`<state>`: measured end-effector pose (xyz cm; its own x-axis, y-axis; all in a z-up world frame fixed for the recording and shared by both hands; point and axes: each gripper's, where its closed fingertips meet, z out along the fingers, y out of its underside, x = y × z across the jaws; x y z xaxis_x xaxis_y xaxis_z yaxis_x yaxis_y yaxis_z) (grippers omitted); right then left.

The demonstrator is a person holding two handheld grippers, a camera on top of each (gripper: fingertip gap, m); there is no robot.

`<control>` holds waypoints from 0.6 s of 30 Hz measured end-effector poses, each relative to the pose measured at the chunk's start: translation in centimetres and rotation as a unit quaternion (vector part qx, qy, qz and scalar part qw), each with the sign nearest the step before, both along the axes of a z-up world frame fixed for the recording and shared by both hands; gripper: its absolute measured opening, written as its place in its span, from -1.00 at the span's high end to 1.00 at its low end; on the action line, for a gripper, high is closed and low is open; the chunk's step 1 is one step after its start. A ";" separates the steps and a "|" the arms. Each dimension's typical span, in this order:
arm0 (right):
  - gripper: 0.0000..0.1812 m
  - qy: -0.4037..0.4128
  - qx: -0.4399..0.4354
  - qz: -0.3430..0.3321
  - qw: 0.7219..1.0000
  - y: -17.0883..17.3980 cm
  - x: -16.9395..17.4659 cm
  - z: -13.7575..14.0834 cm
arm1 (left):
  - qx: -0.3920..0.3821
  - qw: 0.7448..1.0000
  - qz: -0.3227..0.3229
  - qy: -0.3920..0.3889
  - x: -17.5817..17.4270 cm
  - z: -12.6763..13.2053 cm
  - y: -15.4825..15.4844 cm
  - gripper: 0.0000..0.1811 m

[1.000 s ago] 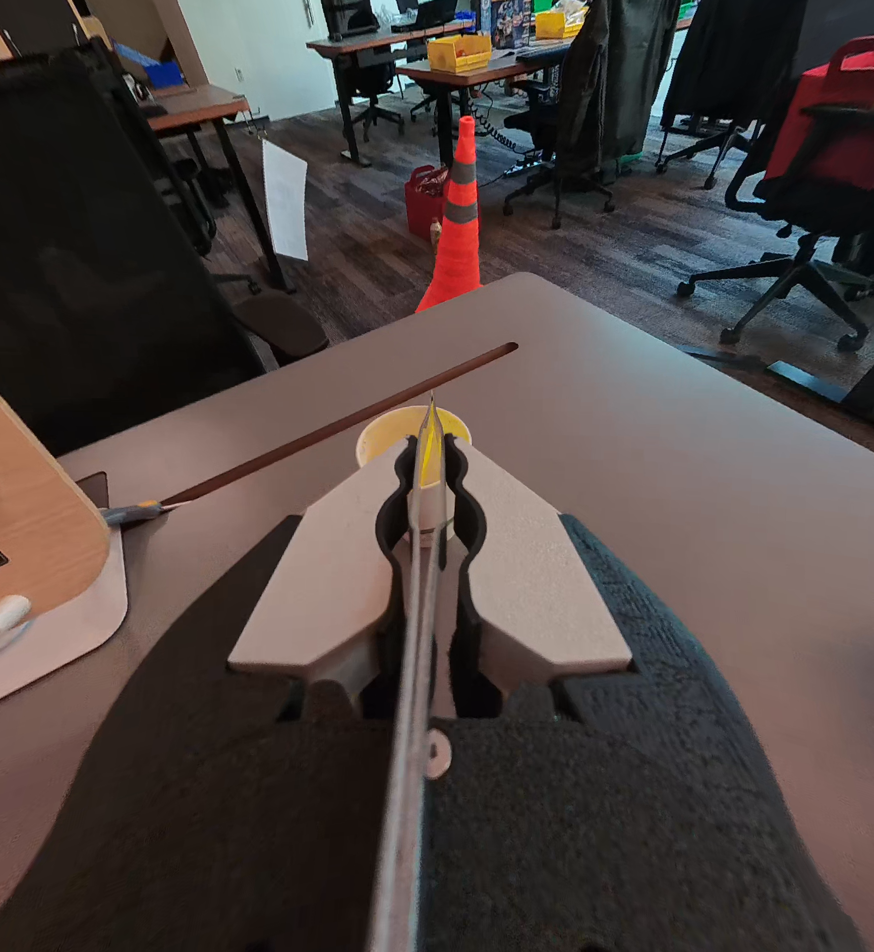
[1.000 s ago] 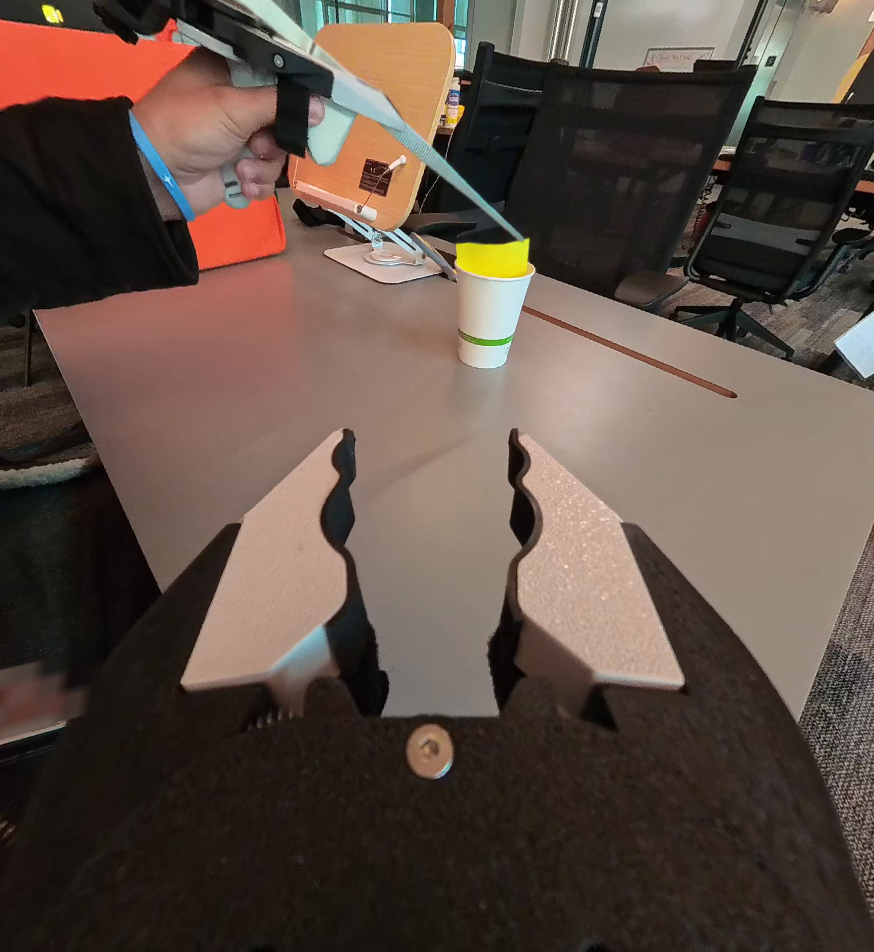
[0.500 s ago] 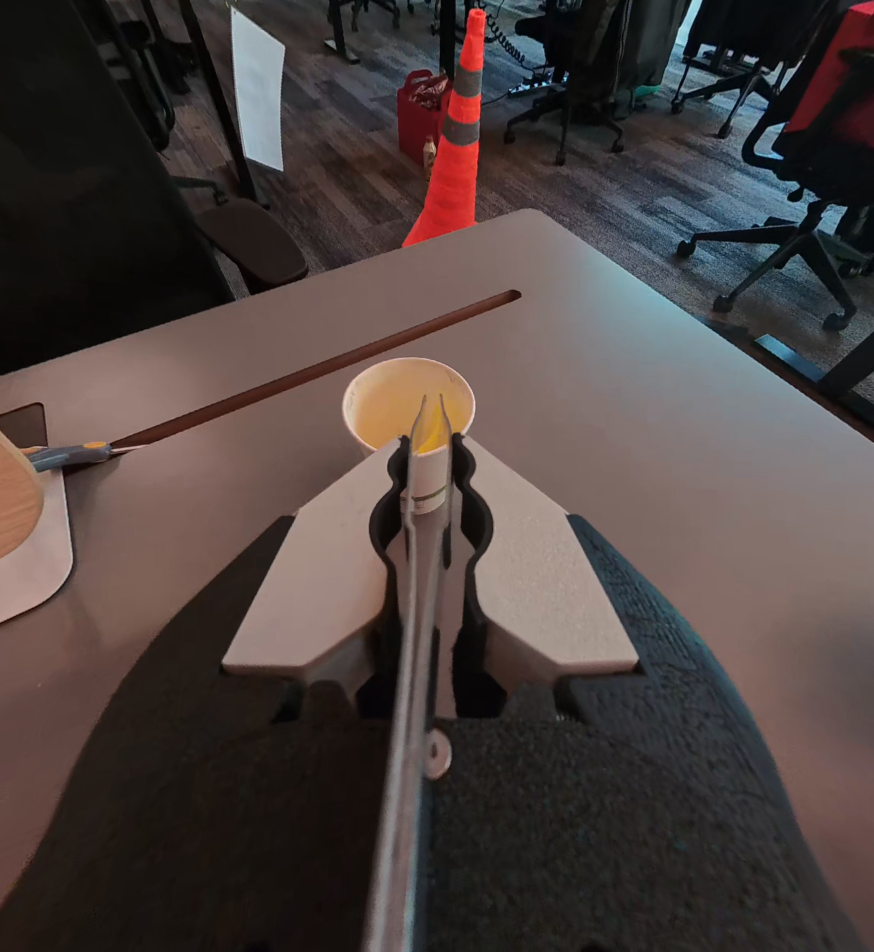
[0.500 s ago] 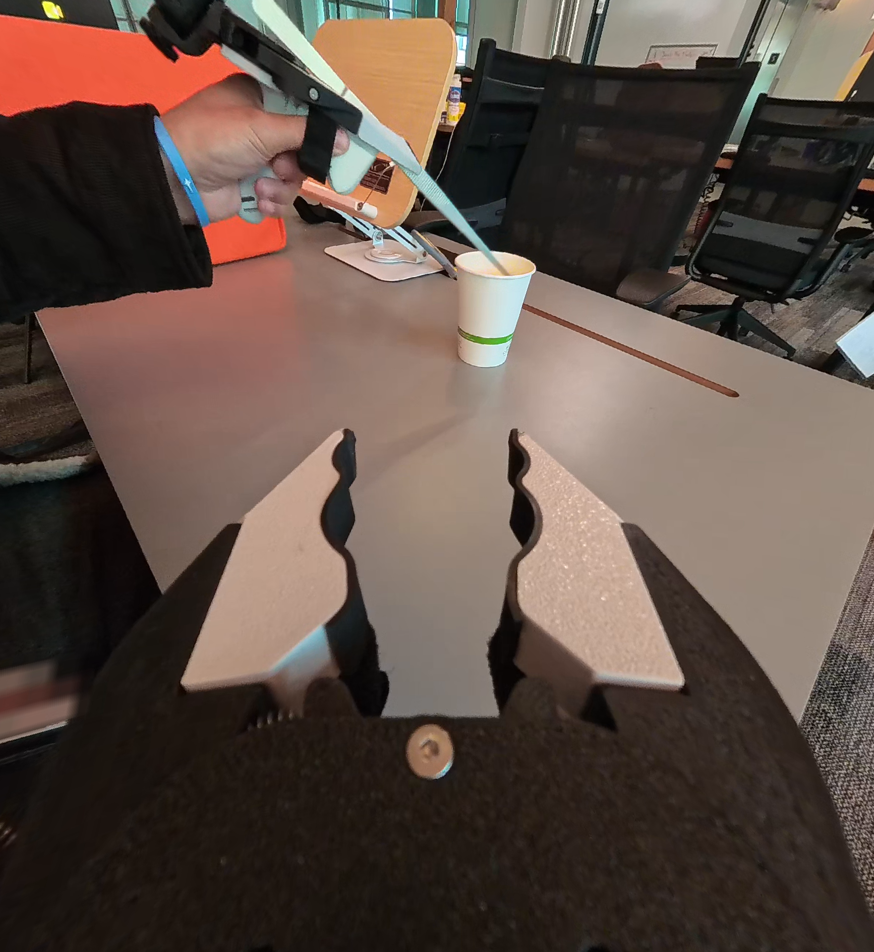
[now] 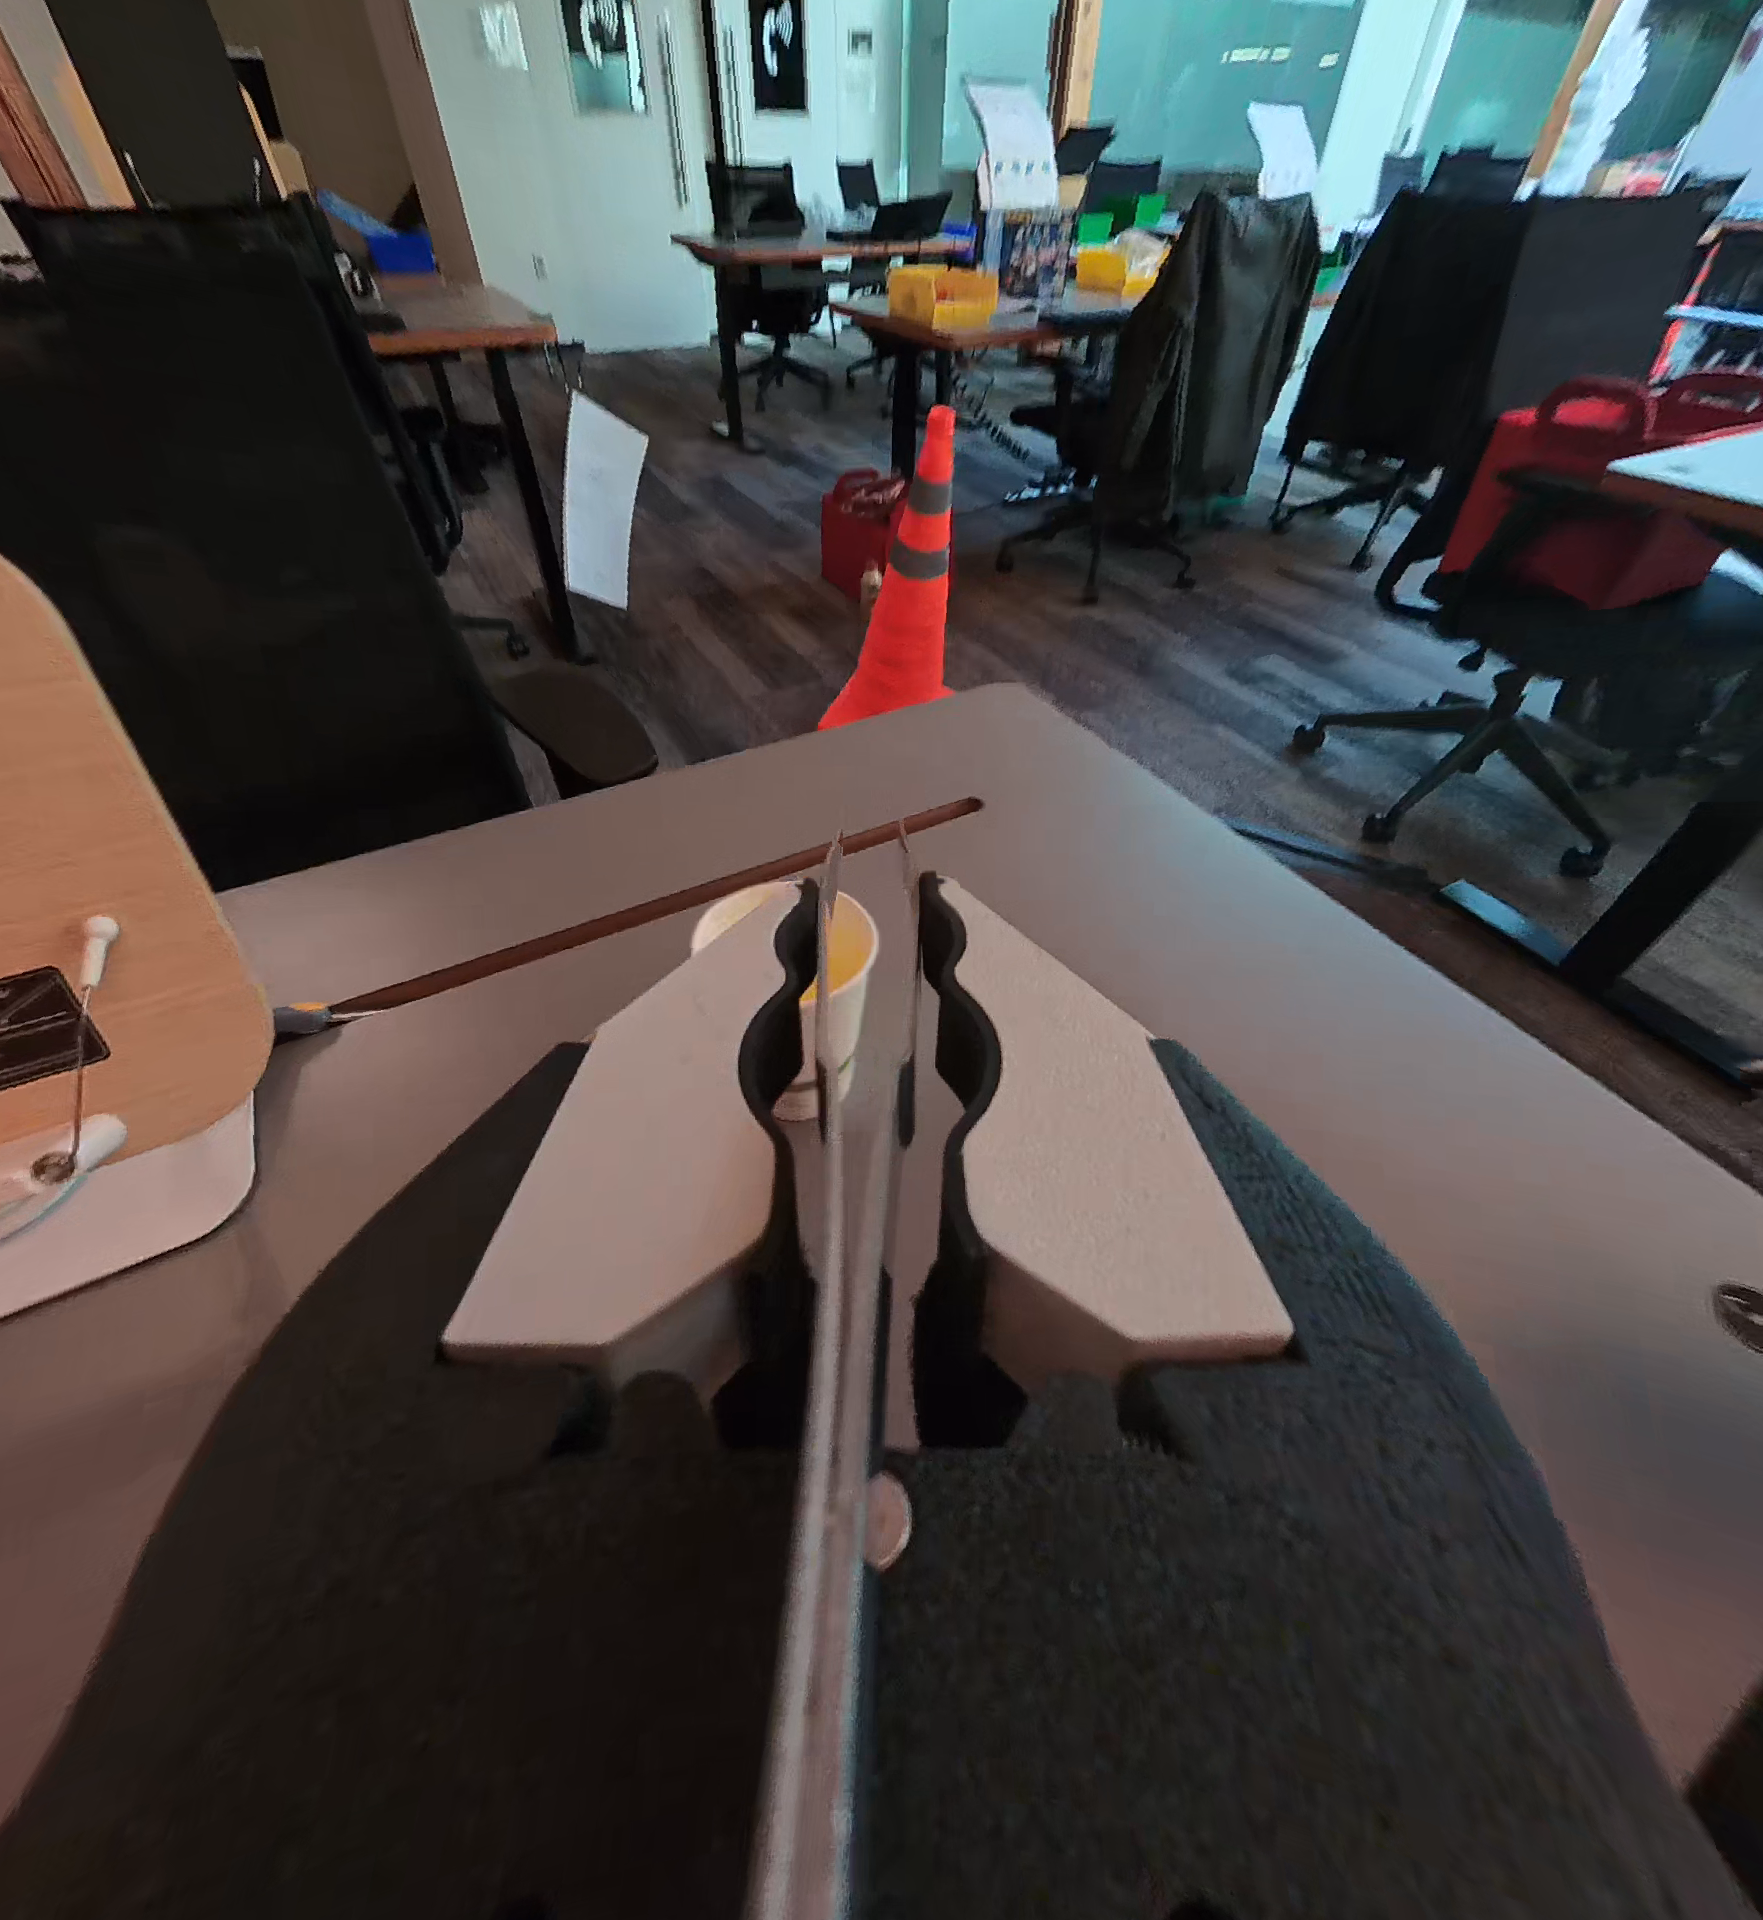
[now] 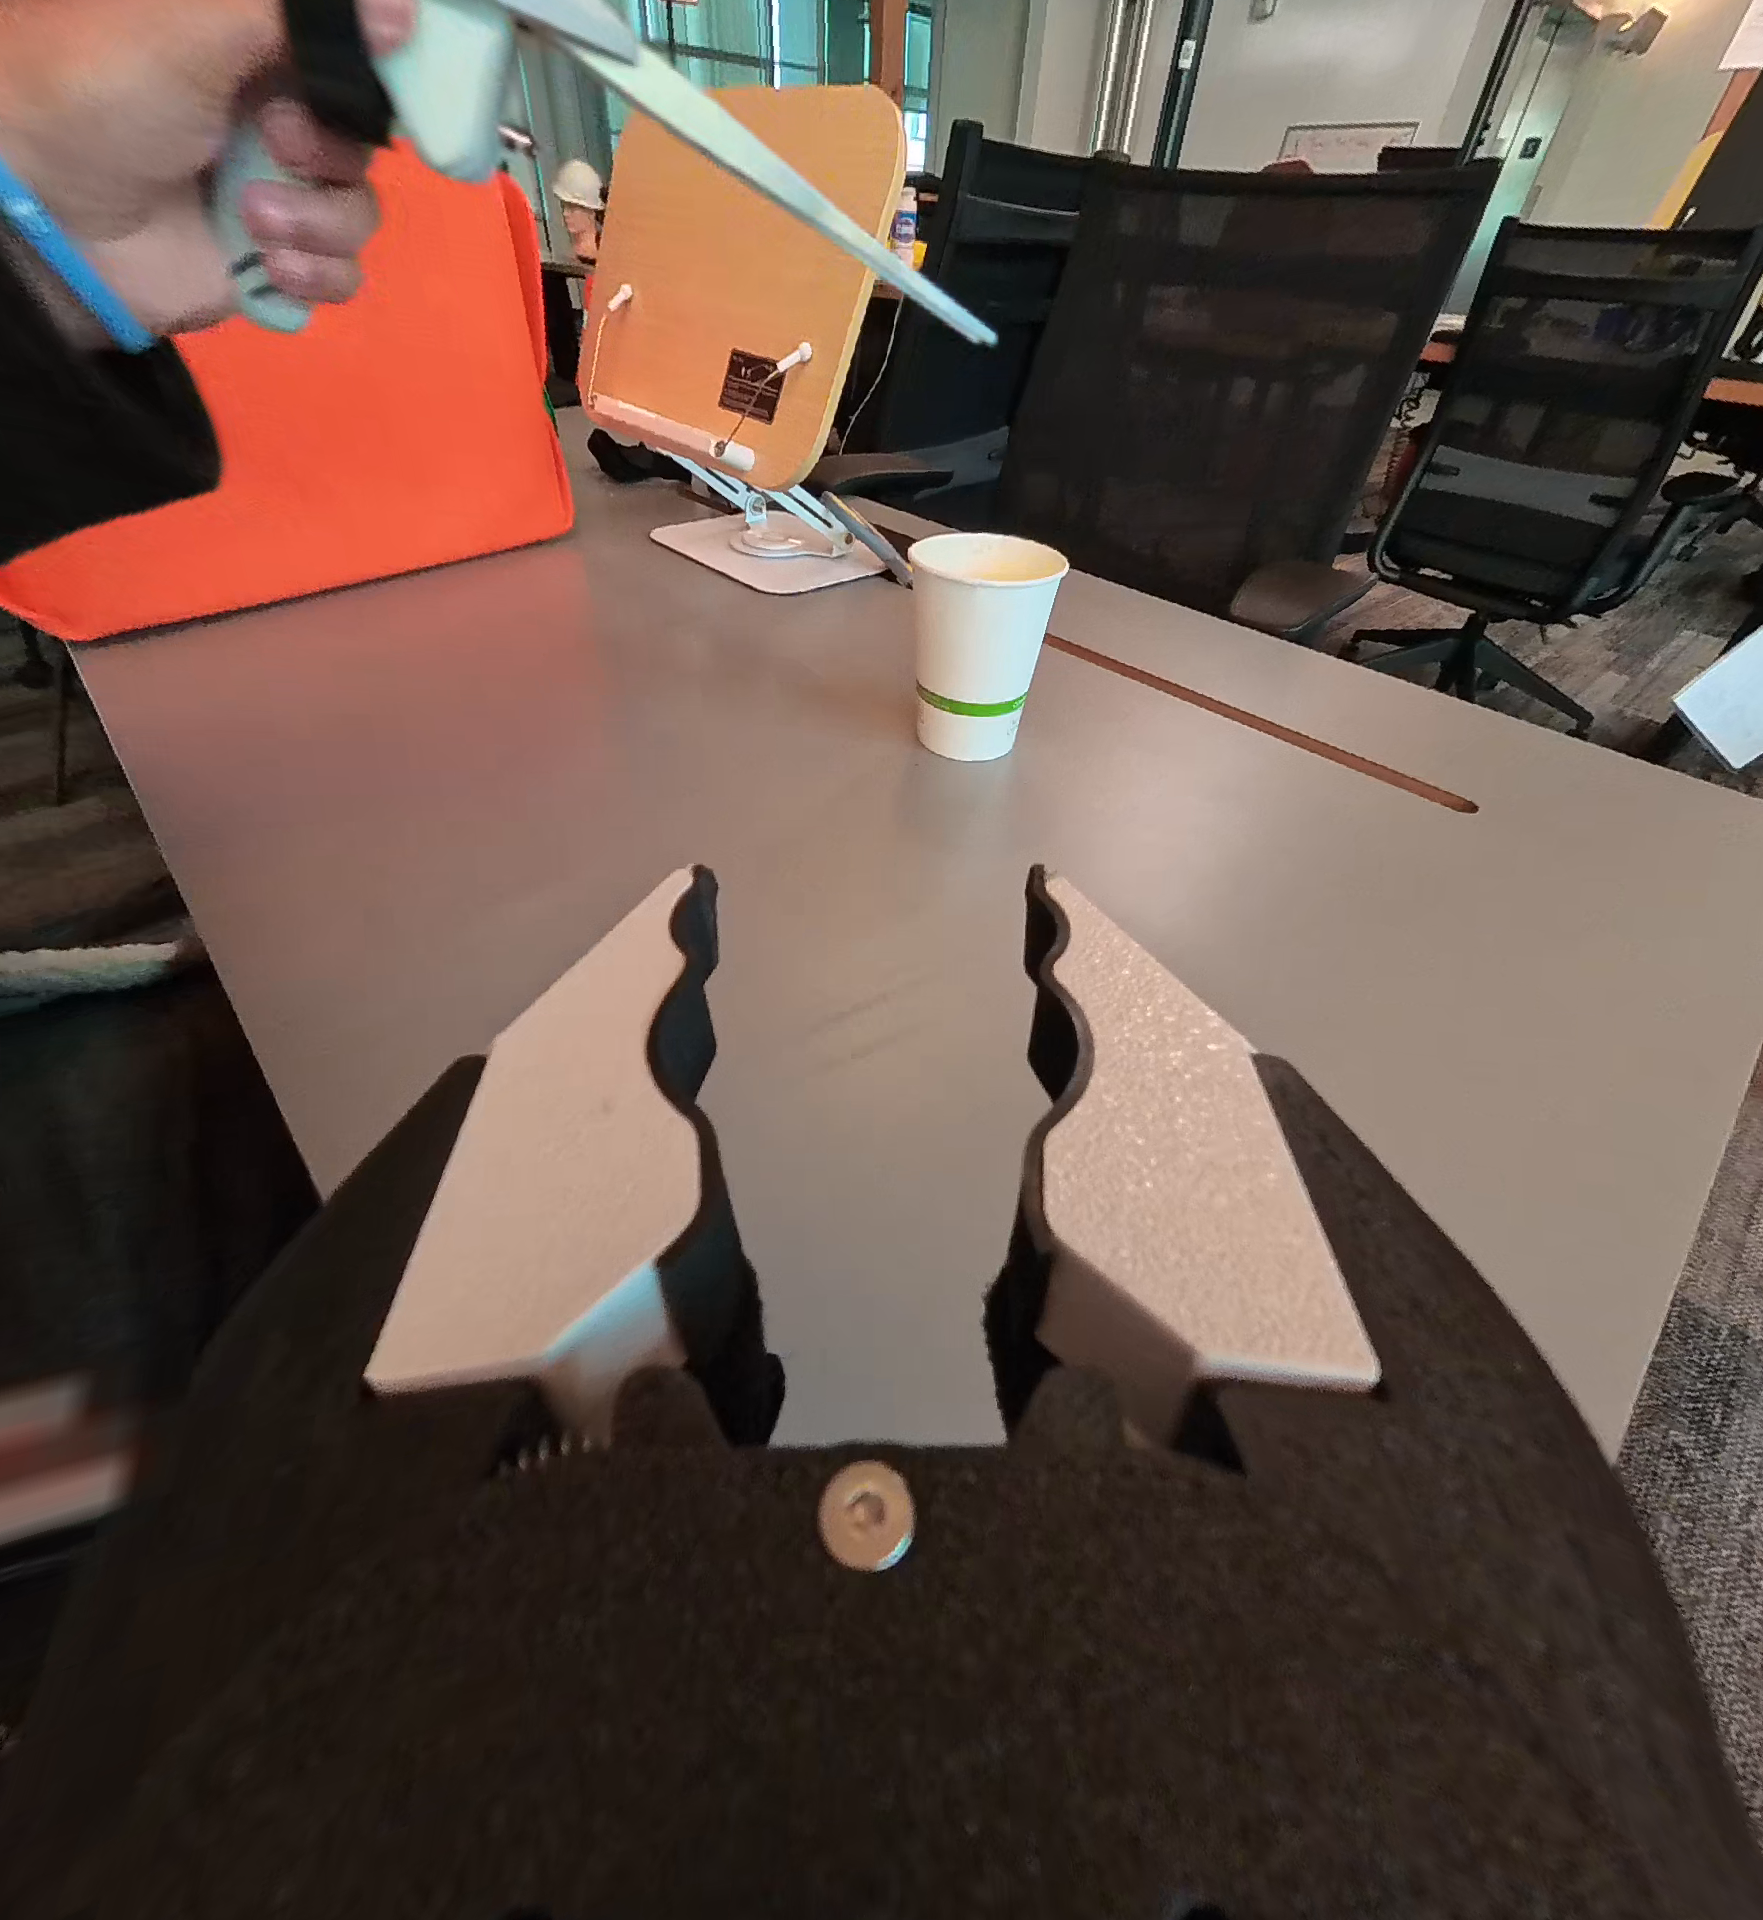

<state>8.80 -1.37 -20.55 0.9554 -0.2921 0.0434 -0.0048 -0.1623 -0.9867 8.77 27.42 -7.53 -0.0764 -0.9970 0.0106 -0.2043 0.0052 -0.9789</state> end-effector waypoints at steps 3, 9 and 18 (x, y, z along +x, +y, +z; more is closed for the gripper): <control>0.36 0.005 0.008 0.002 1.000 0.2 -0.2 0.3 | -0.007 1.000 -0.003 -0.007 -4.0 0.1 -2.0 0.79; 0.38 0.007 0.018 0.020 1.000 0.8 -1.4 0.8 | -0.036 0.996 -0.079 0.016 -10.4 -5.8 -8.2 0.80; 0.38 0.075 0.039 0.154 0.985 2.6 -6.8 1.6 | 0.034 0.991 -0.130 0.024 -10.5 -11.1 -13.6 0.80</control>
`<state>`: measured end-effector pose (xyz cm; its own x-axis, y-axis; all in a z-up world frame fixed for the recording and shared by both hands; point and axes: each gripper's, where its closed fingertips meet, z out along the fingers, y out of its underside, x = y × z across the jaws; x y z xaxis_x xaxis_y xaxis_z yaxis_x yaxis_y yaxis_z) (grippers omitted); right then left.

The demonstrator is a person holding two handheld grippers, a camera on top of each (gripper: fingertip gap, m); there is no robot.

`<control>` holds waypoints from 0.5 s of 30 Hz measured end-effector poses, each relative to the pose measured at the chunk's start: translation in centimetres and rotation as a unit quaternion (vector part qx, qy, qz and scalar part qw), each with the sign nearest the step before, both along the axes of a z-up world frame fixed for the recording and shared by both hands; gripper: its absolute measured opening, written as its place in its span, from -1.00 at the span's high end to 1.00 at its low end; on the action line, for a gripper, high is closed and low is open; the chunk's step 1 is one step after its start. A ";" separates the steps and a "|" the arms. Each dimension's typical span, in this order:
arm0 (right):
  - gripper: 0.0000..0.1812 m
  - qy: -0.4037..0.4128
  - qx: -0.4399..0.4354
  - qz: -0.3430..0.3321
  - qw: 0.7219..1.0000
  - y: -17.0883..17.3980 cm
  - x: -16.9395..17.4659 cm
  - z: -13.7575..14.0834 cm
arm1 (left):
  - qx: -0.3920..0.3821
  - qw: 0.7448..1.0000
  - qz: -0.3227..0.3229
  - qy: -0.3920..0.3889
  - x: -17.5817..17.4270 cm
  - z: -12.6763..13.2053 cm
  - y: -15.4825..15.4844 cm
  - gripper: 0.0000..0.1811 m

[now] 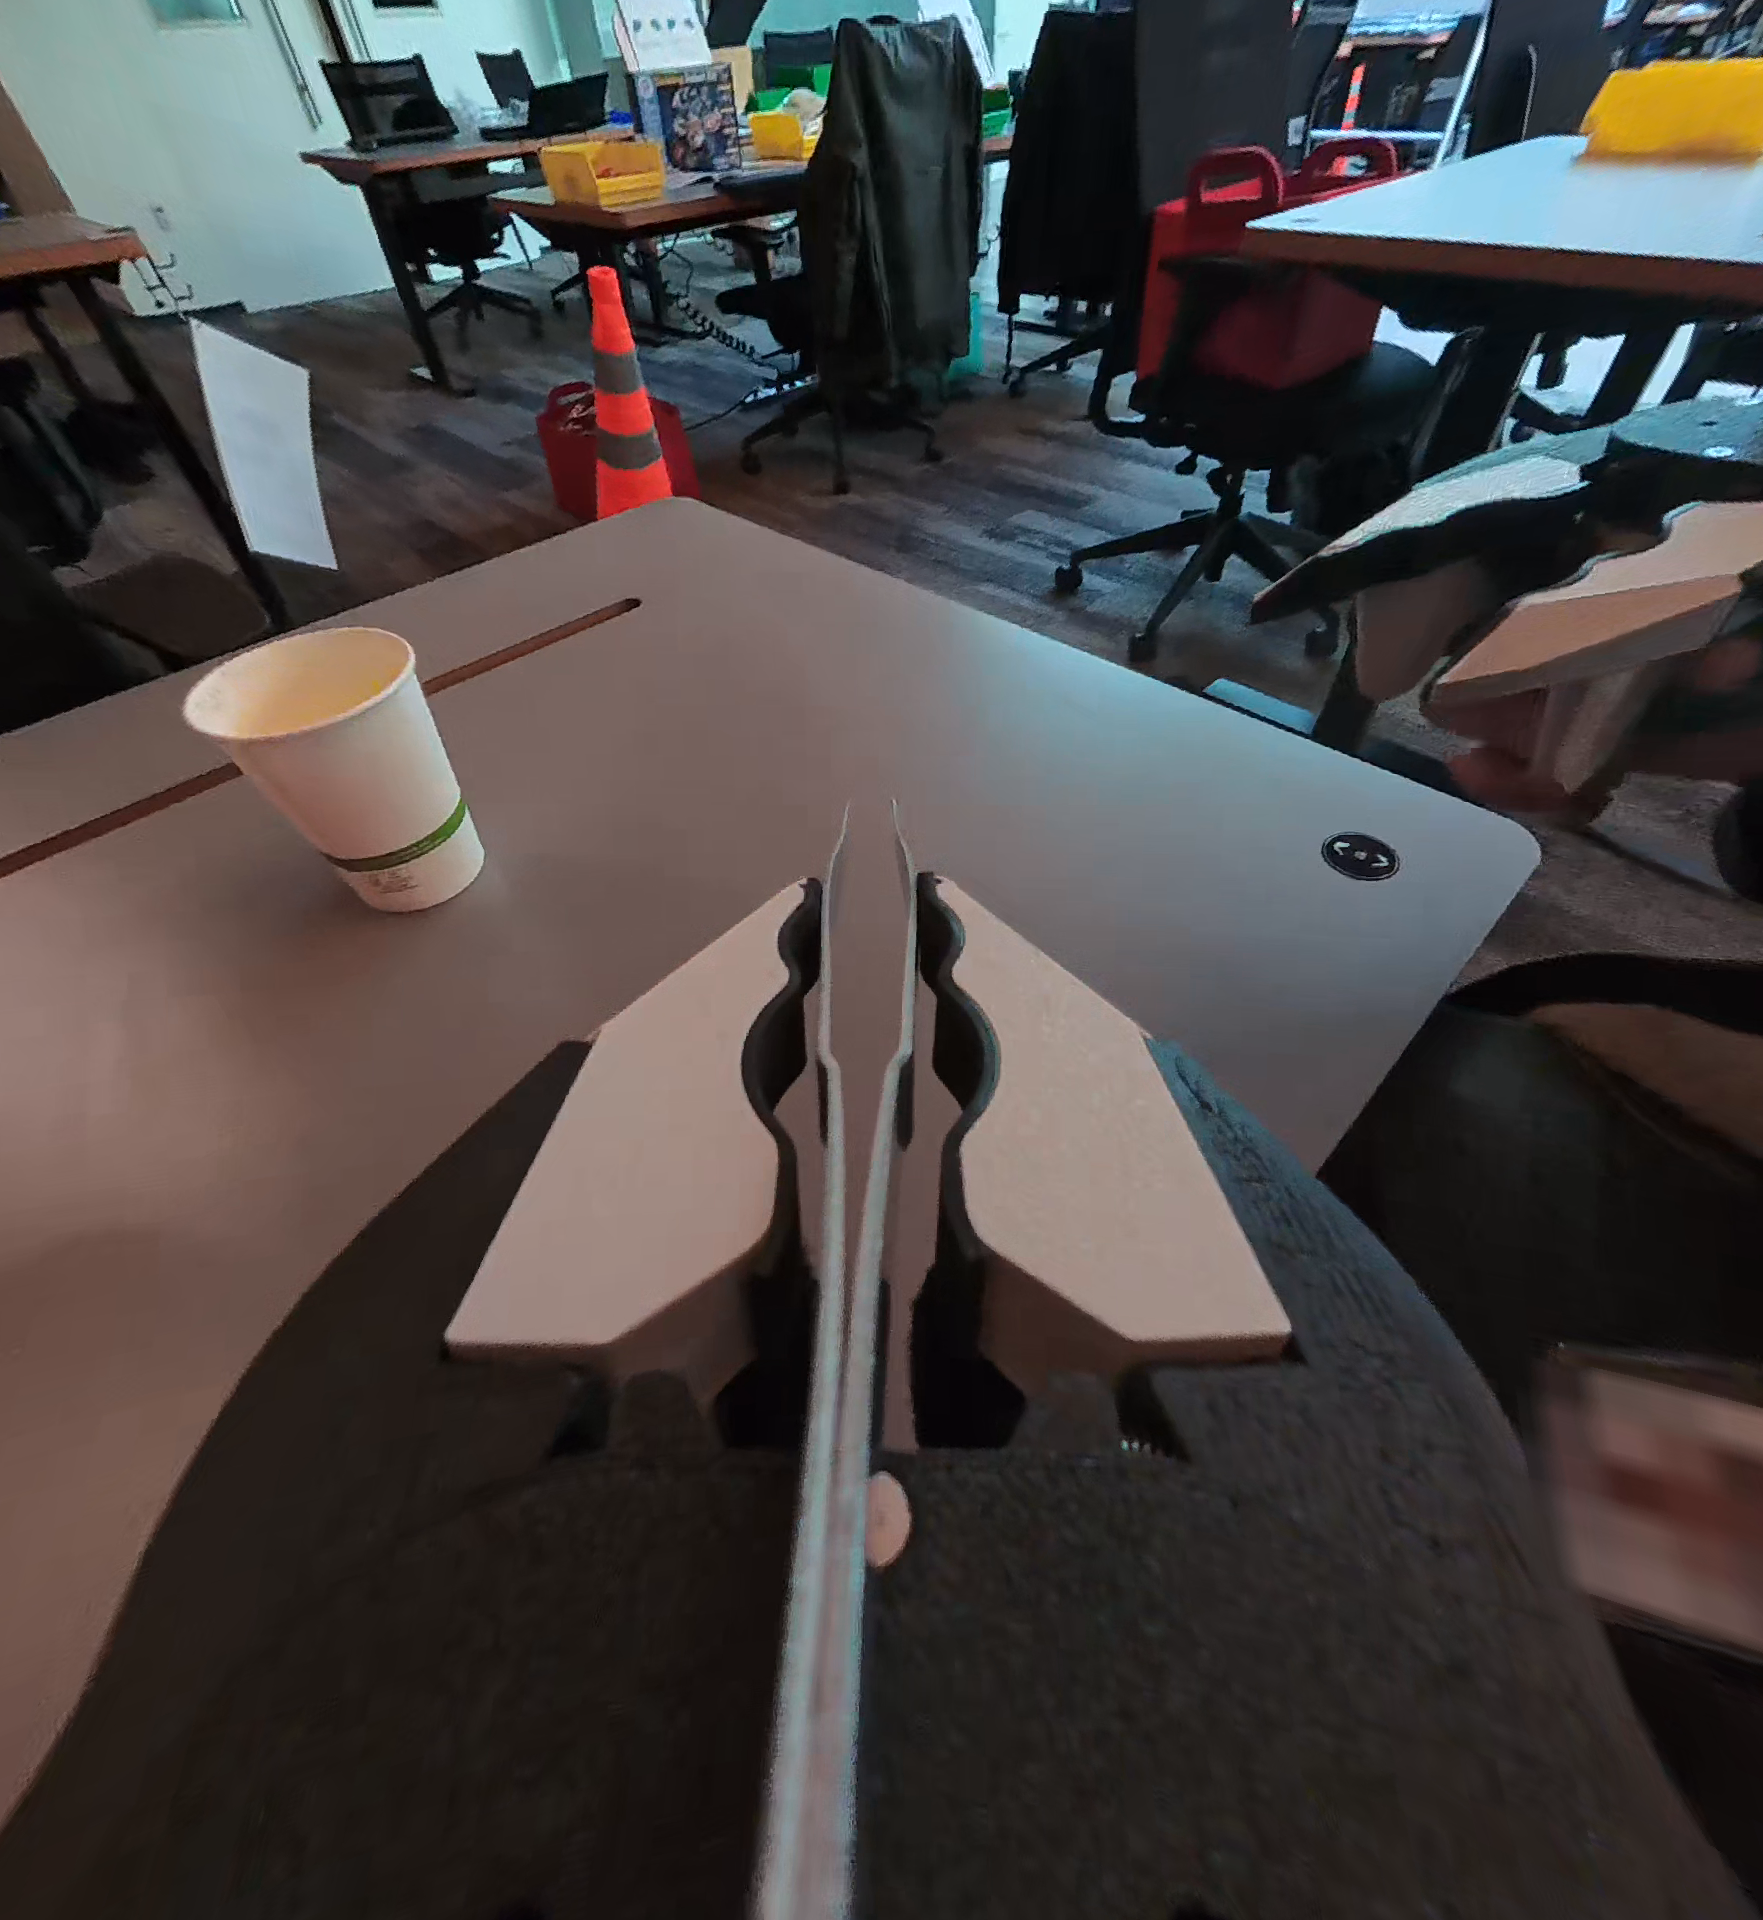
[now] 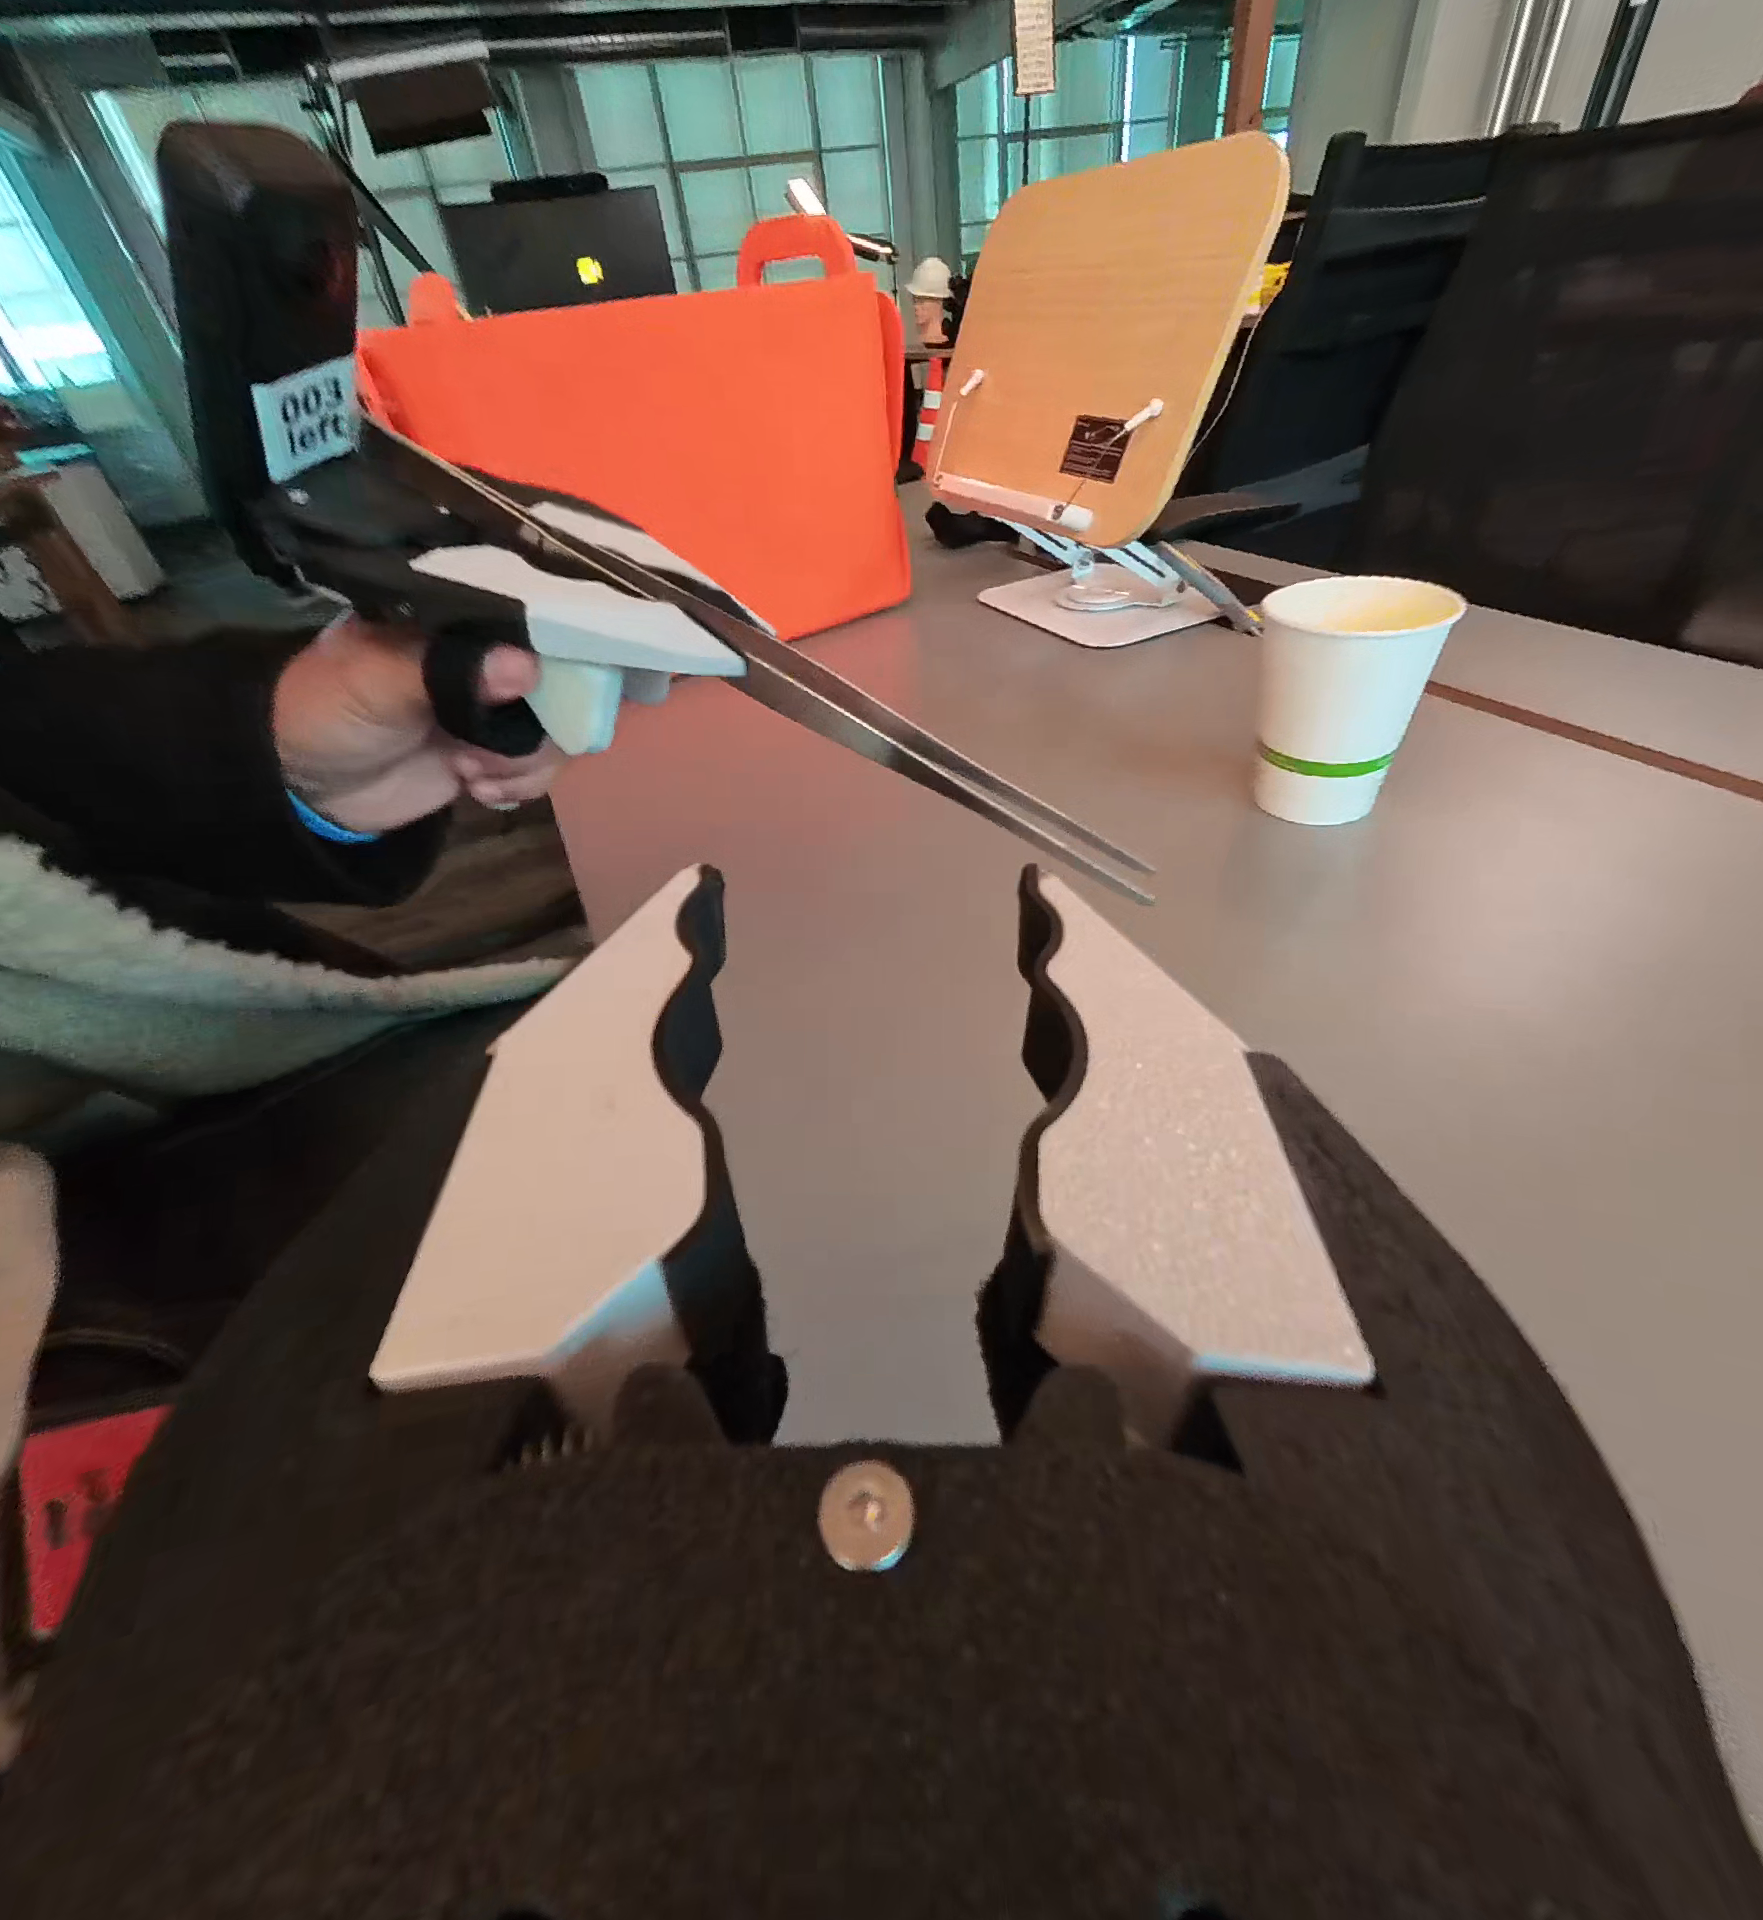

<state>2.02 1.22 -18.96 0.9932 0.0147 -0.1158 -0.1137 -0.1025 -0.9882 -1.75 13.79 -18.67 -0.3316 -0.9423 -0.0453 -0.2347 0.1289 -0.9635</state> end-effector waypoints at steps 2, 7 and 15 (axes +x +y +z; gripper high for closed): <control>0.38 0.052 0.011 0.004 0.999 0.3 -0.4 0.3 | -0.008 1.000 -0.005 -0.018 -0.1 0.4 -0.8 0.81; 0.27 0.147 0.016 -0.003 0.989 2.4 -0.6 -0.2 | -0.021 0.997 -0.017 -0.073 -0.7 2.5 -2.8 0.81; 0.26 0.349 0.070 0.064 0.932 6.1 -2.8 1.7 | 0.032 0.984 -0.069 -0.159 -2.5 4.4 -5.9 0.81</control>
